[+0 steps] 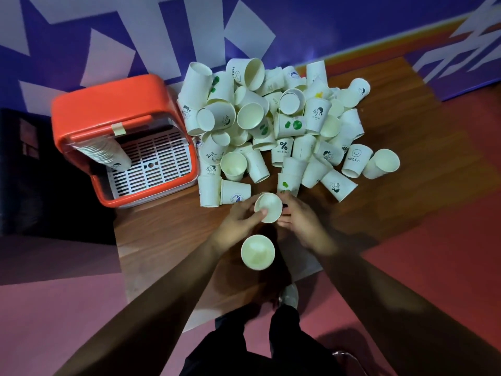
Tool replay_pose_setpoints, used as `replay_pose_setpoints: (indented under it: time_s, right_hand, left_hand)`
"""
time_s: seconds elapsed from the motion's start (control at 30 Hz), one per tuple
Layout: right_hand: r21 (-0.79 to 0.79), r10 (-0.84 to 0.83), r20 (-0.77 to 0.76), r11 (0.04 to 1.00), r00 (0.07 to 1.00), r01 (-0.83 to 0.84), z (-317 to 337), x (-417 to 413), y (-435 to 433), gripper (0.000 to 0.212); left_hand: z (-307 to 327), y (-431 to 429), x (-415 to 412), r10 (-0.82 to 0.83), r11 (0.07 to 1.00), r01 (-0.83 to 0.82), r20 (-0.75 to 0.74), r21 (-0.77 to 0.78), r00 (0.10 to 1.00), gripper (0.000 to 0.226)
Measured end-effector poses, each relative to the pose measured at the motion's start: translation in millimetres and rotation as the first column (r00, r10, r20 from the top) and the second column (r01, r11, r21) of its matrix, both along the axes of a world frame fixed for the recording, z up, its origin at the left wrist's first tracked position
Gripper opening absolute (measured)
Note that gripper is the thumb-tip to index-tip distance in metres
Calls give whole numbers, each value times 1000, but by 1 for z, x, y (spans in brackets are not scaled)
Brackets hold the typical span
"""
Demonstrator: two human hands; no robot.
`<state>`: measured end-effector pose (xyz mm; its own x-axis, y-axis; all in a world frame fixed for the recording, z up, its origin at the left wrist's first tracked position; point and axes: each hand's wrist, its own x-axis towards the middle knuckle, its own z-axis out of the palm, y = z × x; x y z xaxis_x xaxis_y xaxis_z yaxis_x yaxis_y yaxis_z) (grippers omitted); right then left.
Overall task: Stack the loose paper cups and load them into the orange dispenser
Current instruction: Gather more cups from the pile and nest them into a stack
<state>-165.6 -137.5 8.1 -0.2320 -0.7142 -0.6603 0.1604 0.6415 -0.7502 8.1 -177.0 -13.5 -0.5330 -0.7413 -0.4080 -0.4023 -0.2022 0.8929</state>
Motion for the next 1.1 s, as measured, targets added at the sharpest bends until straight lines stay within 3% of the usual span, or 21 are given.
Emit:
replay_pose_setpoints:
  time_s: [0.07, 0.13, 0.2, 0.27, 0.4, 0.53, 0.63, 0.7, 0.77, 0.8, 0.83, 0.87, 0.9, 1.0, 1.1]
  right_hand:
    - [-31, -32, 117, 999, 993, 36, 12, -3, -3, 37]
    - [-46, -61, 230, 996, 971, 73, 23, -4, -8, 40]
    - [-27, -52, 325, 998, 944, 65, 31, -6, -14, 49]
    - [-16, -6, 376, 1000, 926, 13, 33, -11, -21, 59]
    - [52, 29, 464, 997, 885, -59, 31, -9, -29, 64]
    - [116, -62, 492, 993, 868, 5, 26, 9, -36, 61]
    - [131, -96, 507, 991, 856, 34, 25, 9, -43, 61]
    - [115, -85, 528, 993, 845, 28, 24, 3, -44, 58]
    - [67, 12, 354, 997, 935, -38, 22, -7, -48, 49]
    - [63, 89, 112, 993, 990, -96, 16, -15, -51, 42]
    - [74, 160, -156, 986, 975, -150, 8, -24, -55, 39]
    - [106, 212, -374, 977, 903, -185, 1, -31, -59, 39]
    - [124, 222, -489, 975, 844, -185, -7, -37, -63, 45]
    - [183, 188, -548, 978, 815, -103, -26, -42, -73, 71]
    - [218, 183, -541, 973, 821, -74, -30, -34, -78, 69]
  left_hand:
    - [4, -3, 5, -22, 998, 23, 15, -66, 1000, 78]
    - [15, -6, 6, -26, 977, 28, 11, -210, 1000, 89]
    - [25, -11, 6, -9, 931, -1, -26, -364, 1000, 79]
    - [34, -19, 9, 30, 911, -30, -6, -411, 1000, 65]
    - [39, -22, 17, -2, 946, 27, 79, -323, 997, 58]
    - [38, -18, 17, 95, 993, -97, -36, -69, 995, 67]
    - [33, -20, 21, 55, 994, -55, -8, -98, 998, 91]
    - [33, -22, 25, 85, 986, -83, 13, -144, 996, 85]
    - [41, -25, 29, 163, 981, -163, -9, -109, 987, 74]
    - [48, -27, 32, 188, 978, -189, -22, -86, 982, 70]
    - [55, -28, 36, 199, 977, -201, -35, -69, 979, 67]
    - [62, -28, 40, 192, 979, -194, -43, -64, 981, 67]
    - [70, -27, 44, 169, 983, -173, -50, -69, 984, 68]
    - [86, -18, 52, 44, 995, -50, -68, -85, 997, 71]
    - [85, -4, 55, -115, 984, 115, 5, -138, 993, 69]
